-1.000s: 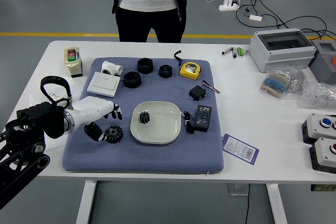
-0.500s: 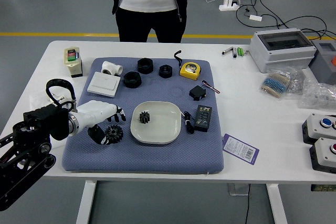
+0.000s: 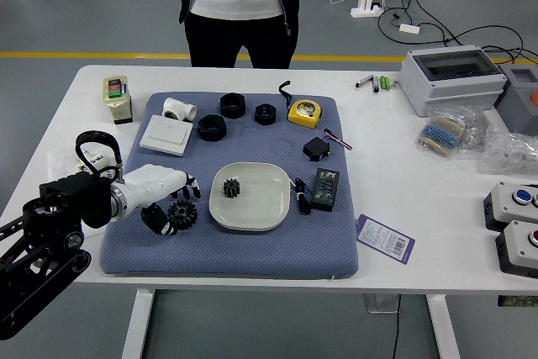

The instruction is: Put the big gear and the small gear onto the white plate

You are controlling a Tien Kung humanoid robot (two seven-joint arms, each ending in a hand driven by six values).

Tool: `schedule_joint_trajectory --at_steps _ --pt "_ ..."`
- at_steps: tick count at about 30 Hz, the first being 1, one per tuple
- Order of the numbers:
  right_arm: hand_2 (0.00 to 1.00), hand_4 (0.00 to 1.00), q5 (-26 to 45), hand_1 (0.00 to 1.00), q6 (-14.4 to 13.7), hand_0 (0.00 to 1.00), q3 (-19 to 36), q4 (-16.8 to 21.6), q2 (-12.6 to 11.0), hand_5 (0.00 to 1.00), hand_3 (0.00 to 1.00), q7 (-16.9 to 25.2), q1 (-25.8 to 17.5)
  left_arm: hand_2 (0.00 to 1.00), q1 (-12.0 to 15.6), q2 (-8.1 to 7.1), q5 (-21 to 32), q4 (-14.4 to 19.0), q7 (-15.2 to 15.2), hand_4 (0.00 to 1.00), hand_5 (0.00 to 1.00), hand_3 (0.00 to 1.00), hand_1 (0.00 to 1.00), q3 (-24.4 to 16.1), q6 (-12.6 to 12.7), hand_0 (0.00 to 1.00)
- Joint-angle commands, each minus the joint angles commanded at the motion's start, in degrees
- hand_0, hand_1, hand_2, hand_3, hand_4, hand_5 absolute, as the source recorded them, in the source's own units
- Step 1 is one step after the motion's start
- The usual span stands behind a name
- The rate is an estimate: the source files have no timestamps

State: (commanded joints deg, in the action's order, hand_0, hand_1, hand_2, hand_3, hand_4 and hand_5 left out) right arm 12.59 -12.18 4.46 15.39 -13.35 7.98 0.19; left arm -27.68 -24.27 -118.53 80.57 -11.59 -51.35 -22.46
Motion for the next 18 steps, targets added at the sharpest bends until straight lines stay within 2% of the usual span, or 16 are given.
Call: schedule_joint_trajectory --at_steps 1,6,7,18 --pt "0.725 0.755 0.0 0.624 0.0 0.618 0.0 0.0 0.0 0.719 0.544 0.0 0.0 0.575 0.0 -0.01 0.0 -0.1 0.0 0.626 0.002 0.608 0.548 0.0 0.0 0.467" --pt "0.725 0.755 0.0 0.624 0.0 0.618 -0.1 0.0 0.0 0.719 0.544 0.0 0.0 0.575 0.0 -0.06 -0.4 -0.4 0.0 0.626 0.002 0.608 0.548 0.2 0.6 0.467" --pt "0.724 0.755 0.0 0.625 0.0 0.618 -0.1 0.0 0.0 0.717 0.544 0.0 0.0 0.537 -0.1 -0.06 -0.5 -0.5 0.0 0.373 0.002 0.571 0.503 0.3 0.7 0.448" --pt "0.726 0.755 0.2 0.625 0.0 0.617 -0.5 0.0 0.1 0.718 0.544 0.0 -0.3 0.532 0.3 -0.02 0.9 -0.4 0.0 0.361 0.002 0.568 0.499 1.1 0.8 0.443"
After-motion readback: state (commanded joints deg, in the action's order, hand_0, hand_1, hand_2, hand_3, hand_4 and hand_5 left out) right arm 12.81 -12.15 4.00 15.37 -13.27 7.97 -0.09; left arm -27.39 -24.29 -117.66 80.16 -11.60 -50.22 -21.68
